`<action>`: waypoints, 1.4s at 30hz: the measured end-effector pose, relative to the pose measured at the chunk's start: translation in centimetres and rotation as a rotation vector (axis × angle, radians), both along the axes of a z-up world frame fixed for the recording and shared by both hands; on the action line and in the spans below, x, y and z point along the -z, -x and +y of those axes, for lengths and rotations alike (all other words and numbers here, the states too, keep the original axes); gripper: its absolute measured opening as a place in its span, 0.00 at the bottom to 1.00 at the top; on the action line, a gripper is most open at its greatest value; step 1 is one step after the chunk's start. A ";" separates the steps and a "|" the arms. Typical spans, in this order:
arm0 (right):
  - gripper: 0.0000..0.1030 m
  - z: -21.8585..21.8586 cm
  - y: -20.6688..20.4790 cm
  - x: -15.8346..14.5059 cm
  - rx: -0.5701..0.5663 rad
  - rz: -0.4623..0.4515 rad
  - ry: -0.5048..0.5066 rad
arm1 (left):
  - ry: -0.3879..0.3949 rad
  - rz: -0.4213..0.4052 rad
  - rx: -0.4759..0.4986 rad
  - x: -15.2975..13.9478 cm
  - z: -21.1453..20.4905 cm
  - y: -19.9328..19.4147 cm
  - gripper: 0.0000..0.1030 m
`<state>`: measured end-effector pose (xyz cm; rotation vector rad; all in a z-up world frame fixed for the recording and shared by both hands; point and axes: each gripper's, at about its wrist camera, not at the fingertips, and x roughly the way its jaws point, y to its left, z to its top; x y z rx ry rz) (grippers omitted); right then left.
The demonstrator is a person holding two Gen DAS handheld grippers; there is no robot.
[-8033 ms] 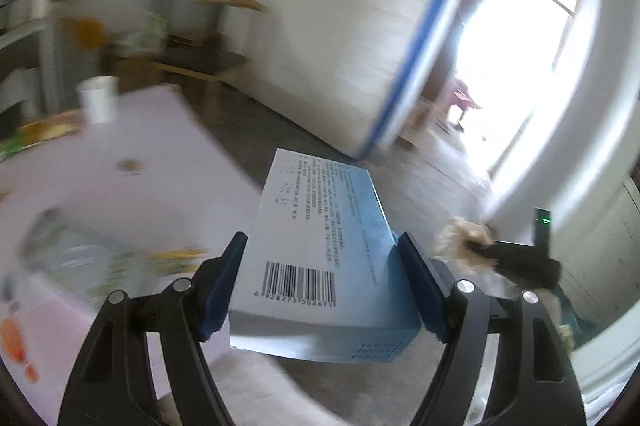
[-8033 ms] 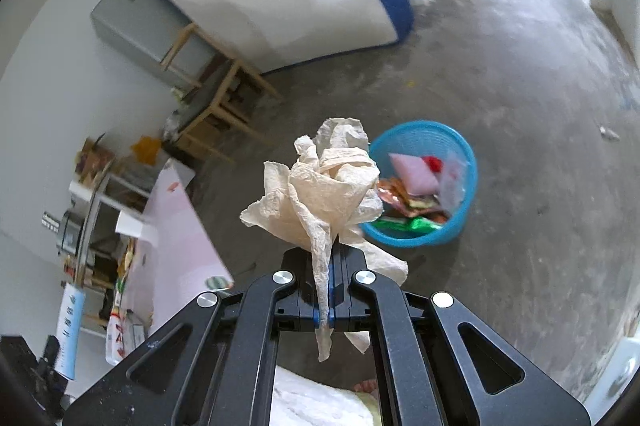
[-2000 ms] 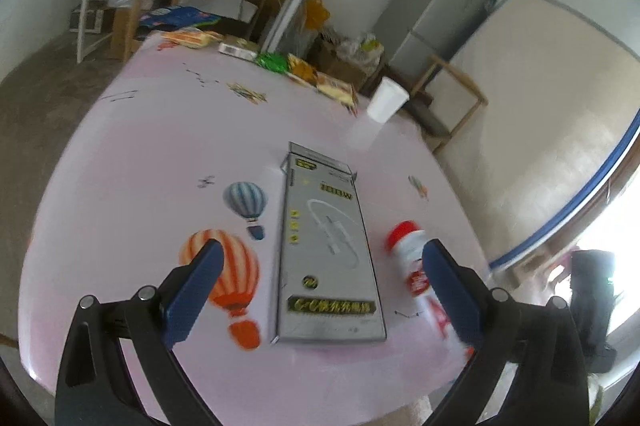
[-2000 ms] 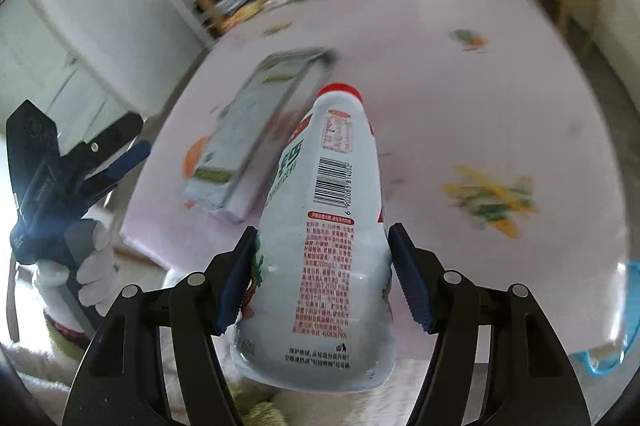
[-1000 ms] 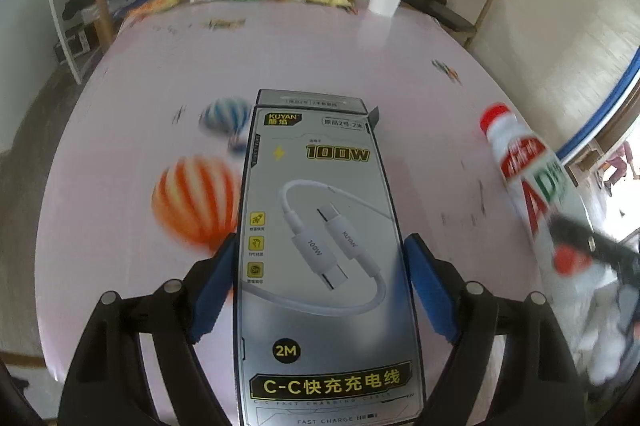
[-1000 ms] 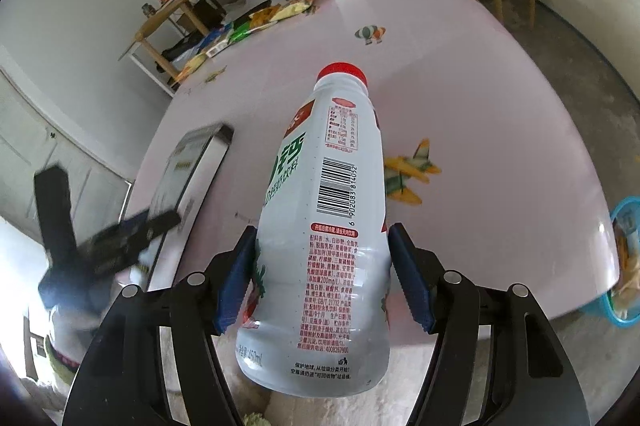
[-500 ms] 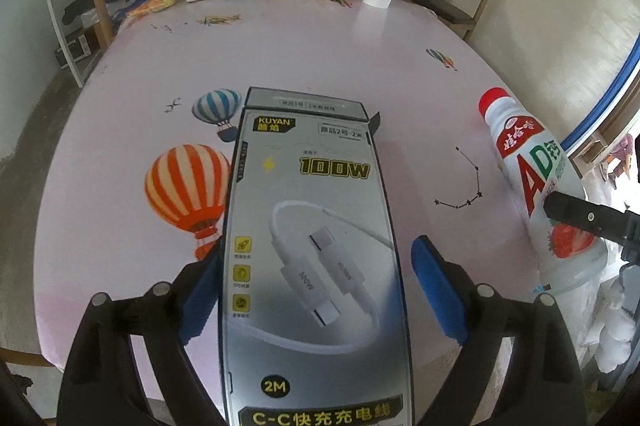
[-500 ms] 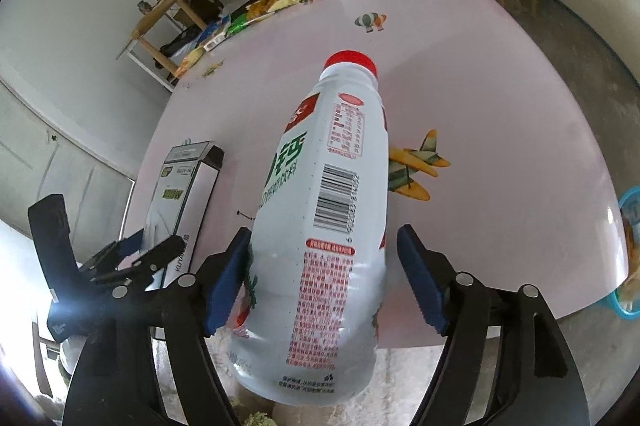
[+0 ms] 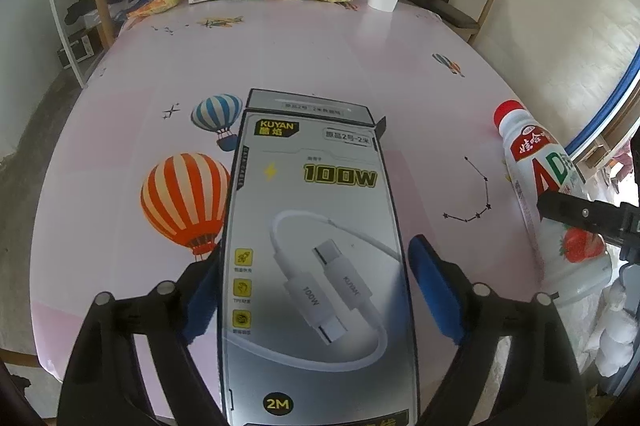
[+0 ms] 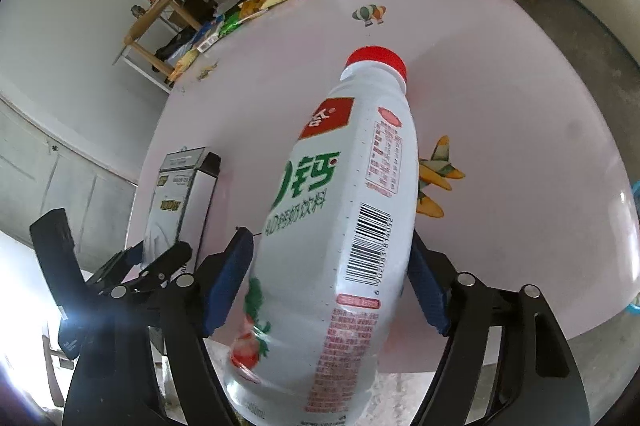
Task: Collect trash
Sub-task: 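Lift the cable box with the left gripper while the right gripper holds the bottle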
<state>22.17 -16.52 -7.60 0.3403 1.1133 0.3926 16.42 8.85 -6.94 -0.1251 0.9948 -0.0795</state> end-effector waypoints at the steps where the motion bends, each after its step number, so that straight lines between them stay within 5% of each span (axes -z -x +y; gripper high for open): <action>1: 0.65 -0.1 0.1 0.0 0.003 -0.001 -0.002 | 0.000 -0.001 -0.003 0.0 0.0 0.1 0.78; 42: 0.61 -1.1 1.7 -1.5 0.074 -0.039 -0.091 | 0.061 -0.094 -0.019 -3.0 1.1 2.2 0.76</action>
